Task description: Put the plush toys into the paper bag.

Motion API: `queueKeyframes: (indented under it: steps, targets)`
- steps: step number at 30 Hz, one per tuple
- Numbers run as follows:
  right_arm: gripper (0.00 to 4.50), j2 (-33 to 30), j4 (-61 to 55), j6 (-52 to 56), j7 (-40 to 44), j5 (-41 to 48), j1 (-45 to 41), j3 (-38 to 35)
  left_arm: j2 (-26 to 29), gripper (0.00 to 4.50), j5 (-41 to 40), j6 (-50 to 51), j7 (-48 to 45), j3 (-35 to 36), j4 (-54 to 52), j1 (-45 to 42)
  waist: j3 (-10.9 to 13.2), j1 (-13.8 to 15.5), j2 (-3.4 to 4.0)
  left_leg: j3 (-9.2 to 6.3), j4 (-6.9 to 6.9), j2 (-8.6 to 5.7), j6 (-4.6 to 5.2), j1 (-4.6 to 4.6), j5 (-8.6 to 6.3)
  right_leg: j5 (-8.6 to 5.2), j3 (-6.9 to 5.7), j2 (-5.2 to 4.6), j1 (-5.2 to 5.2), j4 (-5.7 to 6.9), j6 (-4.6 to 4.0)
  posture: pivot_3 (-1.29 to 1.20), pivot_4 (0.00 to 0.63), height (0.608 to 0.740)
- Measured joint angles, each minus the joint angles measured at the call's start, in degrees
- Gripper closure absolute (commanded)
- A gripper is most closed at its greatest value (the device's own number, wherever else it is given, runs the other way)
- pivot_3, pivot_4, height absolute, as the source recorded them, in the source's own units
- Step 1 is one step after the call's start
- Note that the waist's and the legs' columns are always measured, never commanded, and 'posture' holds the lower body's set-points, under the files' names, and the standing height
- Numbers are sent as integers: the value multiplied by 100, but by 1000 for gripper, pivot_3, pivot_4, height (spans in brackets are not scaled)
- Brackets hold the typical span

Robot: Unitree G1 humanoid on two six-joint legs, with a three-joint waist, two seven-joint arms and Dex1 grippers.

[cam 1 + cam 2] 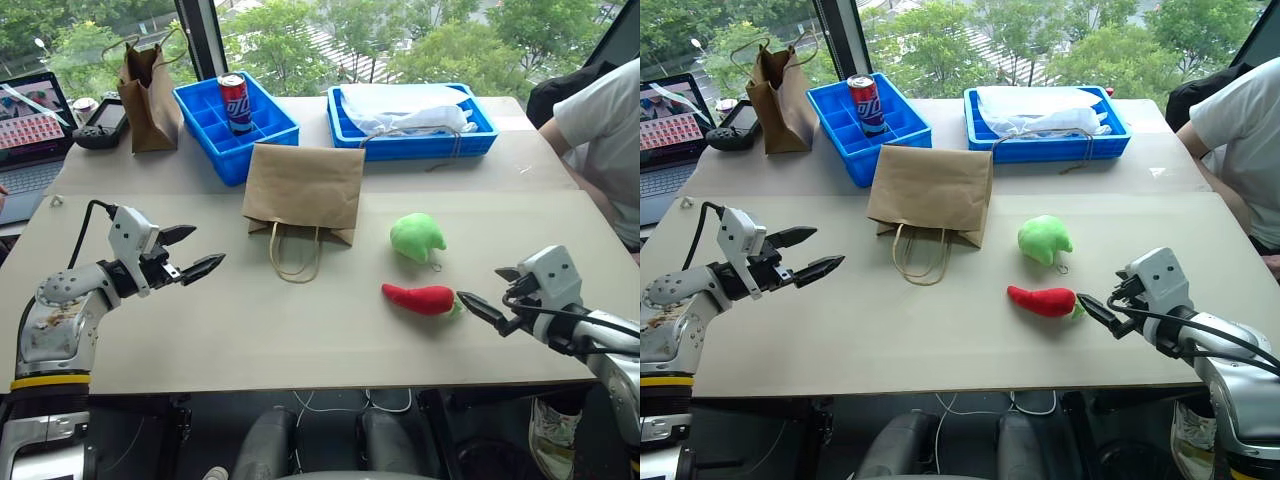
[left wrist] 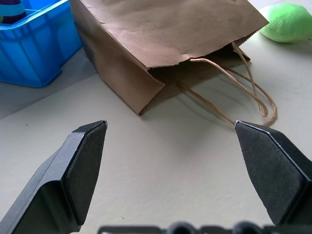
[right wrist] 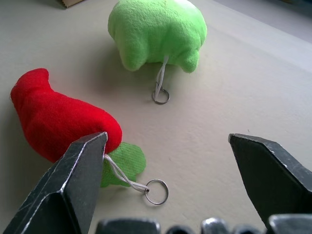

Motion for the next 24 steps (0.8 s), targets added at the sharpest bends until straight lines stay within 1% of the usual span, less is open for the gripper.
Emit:
queueKeyframes:
  steps: [2, 3, 4, 6, 7, 8, 9, 11, 13, 16, 18, 20, 22, 23, 24]
  targets:
    - [50, 5, 3, 1, 49, 38, 1, -26, 35, 0, -20, 26, -105, -34, 54, -52, 0, 0, 0, 0, 0, 0, 0, 0, 0, 0, 0, 0, 0, 1, 0, 0, 150, 740]
    - [50, -45, 15, 3, 294, 227, -1, -89, 153, 0, -125, 149, -490, -135, 214, -229, 2, 3, -3, 0, 6, -1, 0, -5, 0, 0, -1, 7, -4, 5, 0, 0, 150, 740]
    - [50, -222, -16, 5, 626, 472, -27, -106, 349, 0, -278, 235, -938, -198, 296, -439, 5, 5, -5, -2, 13, 4, 0, -11, 1, 1, -1, 20, -6, 3, -1, 0, 150, 740]
    - [50, -709, -136, 335, 1302, 1189, -324, -162, 626, 0, -368, 231, -1882, -481, 515, -1210, 16, 15, -4, -4, 40, 12, 0, -17, 0, 2, -6, 28, 0, 3, -4, 0, 150, 740]
    - [50, -988, -417, 485, 1607, 1607, -677, -258, 729, 0, -387, 123, -2359, -654, 499, -1765, 16, 11, -2, -4, 43, 19, 2, -20, 1, 9, -5, 35, 3, -11, -5, 0, 150, 740]
    - [50, -1085, -571, 566, 1708, 1836, -869, -332, 756, 0, -394, 66, -2625, -736, 508, -2018, 12, 7, -3, -3, 43, 26, 3, -6, 0, 9, -4, 40, 20, -16, -5, 0, 150, 740]
    - [50, -1241, -792, 783, 1763, 2225, -1118, -379, 765, 0, -363, -83, -2997, -931, 607, -2319, 4, -1, -1, -4, 35, 36, 15, 23, -10, 8, -7, 48, 60, -44, -4, 0, 150, 740]
    - [50, -1345, -969, 1120, 1735, 2590, -1206, -329, 706, 0, -231, -301, -3354, -1194, 870, -2479, 4, -21, -2, -3, 20, 49, 14, 56, -25, 7, -6, 60, 95, -70, -7, 0, 150, 740]
    - [50, -1376, -1016, 1352, 1680, 2727, -1203, -233, 637, 0, -100, -465, -3538, -1390, 1187, -2496, 5, -39, -4, -2, 20, 48, 15, 41, -27, 6, -3, 59, 79, -69, -9, 0, 150, 740]
    - [50, -1343, -1186, 1650, 1328, 3014, -1227, -156, 635, 0, 19, -870, -3691, -1973, 1712, -2632, 6, -31, -6, -2, 28, 43, 16, -5, -27, 11, 0, 53, 35, -59, -6, 0, 150, 740]
    - [50, -1333, -1424, 1835, 1109, 3302, -1215, -170, 654, 0, 202, -1439, -3709, -2463, 2101, -2964, 5, -8, -6, -3, 49, 42, 16, -55, -27, 25, 1, 54, -14, -50, 3, 0, 150, 740]
    - [50, -1332, -1562, 1954, 961, 3534, -1167, -219, 584, 0, 377, -1881, -3725, -2759, 2587, -3313, 6, 24, -6, -3, 62, 40, 22, -58, -30, 32, -1, 53, -9, -51, 9, 0, 150, 740]
    - [50, -1330, -1712, 2078, 785, 3806, -1140, -236, 301, 0, 709, -2550, -3719, -3047, 3374, -3887, 6, 73, -7, -6, 97, 37, 35, -70, -37, 40, -8, 53, 1, -55, 20, 0, 150, 740]
    - [50, -1325, -1792, 2110, 688, 3906, -1138, -233, 156, 0, 928, -3054, -3721, -3233, 3809, -4143, 6, 81, -7, 1, 106, 35, 38, -71, -39, 50, -1, 52, 3, -61, 29, 0, 150, 740]
    - [50, -1319, -1824, 2120, 615, 3968, -1133, -227, 64, 0, 1075, -3371, -3725, -3359, 4108, -4293, 6, 78, -7, 6, 109, 33, 41, -72, -40, 55, 4, 49, 6, -66, 33, 0, 150, 740]
